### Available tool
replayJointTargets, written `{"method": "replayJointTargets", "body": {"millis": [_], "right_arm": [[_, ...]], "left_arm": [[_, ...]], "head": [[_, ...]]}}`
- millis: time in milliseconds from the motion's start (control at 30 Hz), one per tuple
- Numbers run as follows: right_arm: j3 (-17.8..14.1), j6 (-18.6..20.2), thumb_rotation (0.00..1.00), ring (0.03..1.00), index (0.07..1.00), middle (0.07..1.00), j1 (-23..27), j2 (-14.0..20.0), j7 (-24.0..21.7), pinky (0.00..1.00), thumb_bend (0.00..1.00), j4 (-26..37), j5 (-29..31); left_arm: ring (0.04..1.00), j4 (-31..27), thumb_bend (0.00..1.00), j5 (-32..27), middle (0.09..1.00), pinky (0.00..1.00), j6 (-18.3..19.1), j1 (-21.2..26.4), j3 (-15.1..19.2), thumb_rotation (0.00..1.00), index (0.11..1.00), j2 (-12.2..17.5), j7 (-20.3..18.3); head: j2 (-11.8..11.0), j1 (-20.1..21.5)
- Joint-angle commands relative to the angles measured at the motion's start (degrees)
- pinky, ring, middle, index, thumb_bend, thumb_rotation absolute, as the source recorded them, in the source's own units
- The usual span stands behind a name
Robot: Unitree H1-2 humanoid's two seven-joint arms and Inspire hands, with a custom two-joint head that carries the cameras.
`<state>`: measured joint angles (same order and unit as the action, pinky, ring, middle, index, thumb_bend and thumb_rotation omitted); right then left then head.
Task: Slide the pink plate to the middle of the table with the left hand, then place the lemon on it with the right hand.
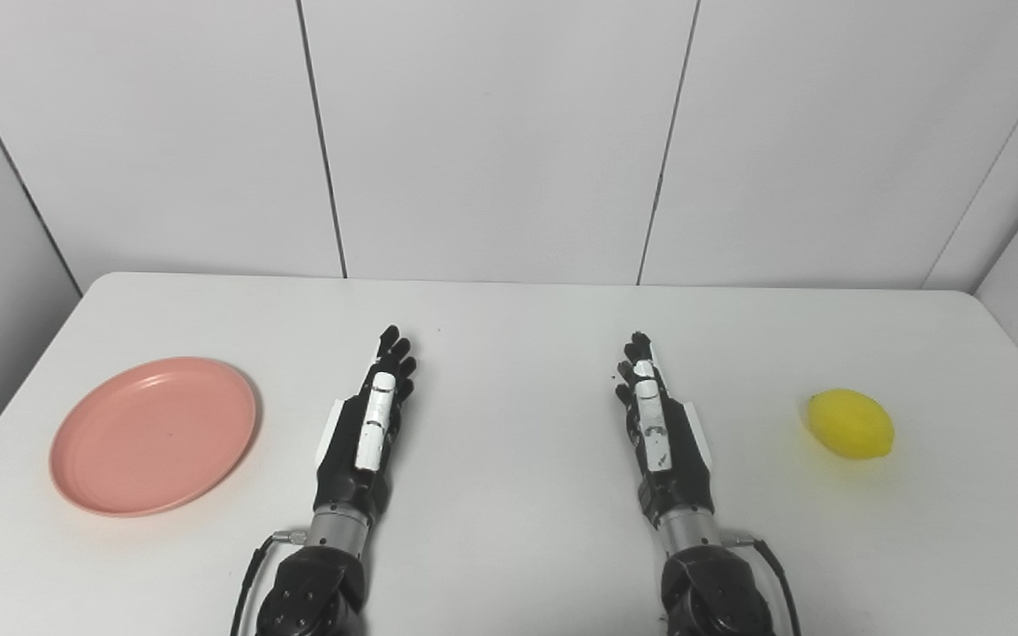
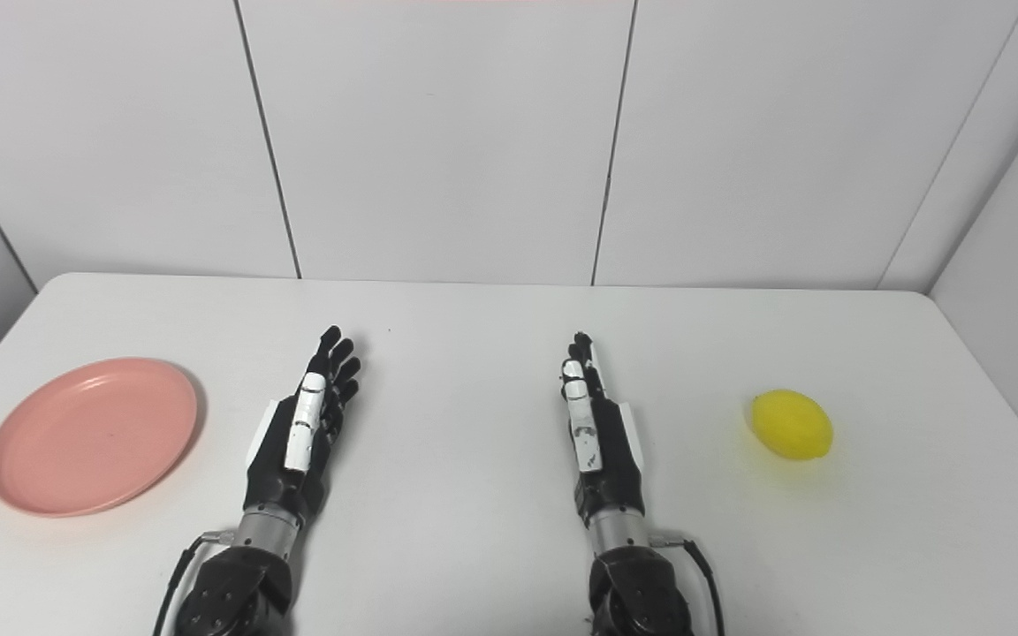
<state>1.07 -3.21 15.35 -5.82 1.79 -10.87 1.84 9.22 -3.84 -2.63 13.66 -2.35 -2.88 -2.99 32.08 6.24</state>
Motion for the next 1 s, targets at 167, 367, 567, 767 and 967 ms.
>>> {"method": "replayJointTargets", "body": {"millis": [167,367,567,767,967], "right_arm": [[0.07,-1.72,1.00,1.000,1.000,1.000,0.85,-0.46,0.15,1.00,0.68,1.99,-0.05],[-0.22,-2.26,1.00,1.000,1.000,1.000,1.15,-0.85,0.31,1.00,0.68,1.69,0.52],[0.04,-2.19,1.00,1.000,1.000,1.000,1.13,-0.99,0.82,1.00,0.68,1.86,-0.35],[0.27,-2.67,1.00,1.000,1.000,1.000,1.21,-1.10,0.72,1.00,0.67,1.33,-0.44],[0.39,-2.85,1.00,1.000,1.000,1.000,1.15,-1.39,0.54,1.00,0.65,1.42,-0.31]], "left_arm": [[0.996,-0.93,0.49,0.15,0.998,1.00,0.45,0.62,-0.21,1.00,0.997,0.83,-0.86],[0.990,-1.06,0.49,0.22,0.996,1.00,0.97,0.90,-0.06,1.00,0.996,1.10,-0.80],[0.997,-0.56,0.50,0.49,1.000,1.00,0.44,1.23,0.17,1.00,0.999,1.02,-0.33],[0.990,0.70,0.50,0.67,0.996,1.00,-1.19,1.53,1.16,1.00,0.992,0.40,1.03],[0.997,1.21,0.51,0.35,1.000,1.00,-1.69,1.73,1.41,1.00,1.000,0.49,0.92]], "head": [[0.03,0.96],[0.98,1.09],[0.89,1.62],[0.69,2.42],[1.00,2.54]]}}
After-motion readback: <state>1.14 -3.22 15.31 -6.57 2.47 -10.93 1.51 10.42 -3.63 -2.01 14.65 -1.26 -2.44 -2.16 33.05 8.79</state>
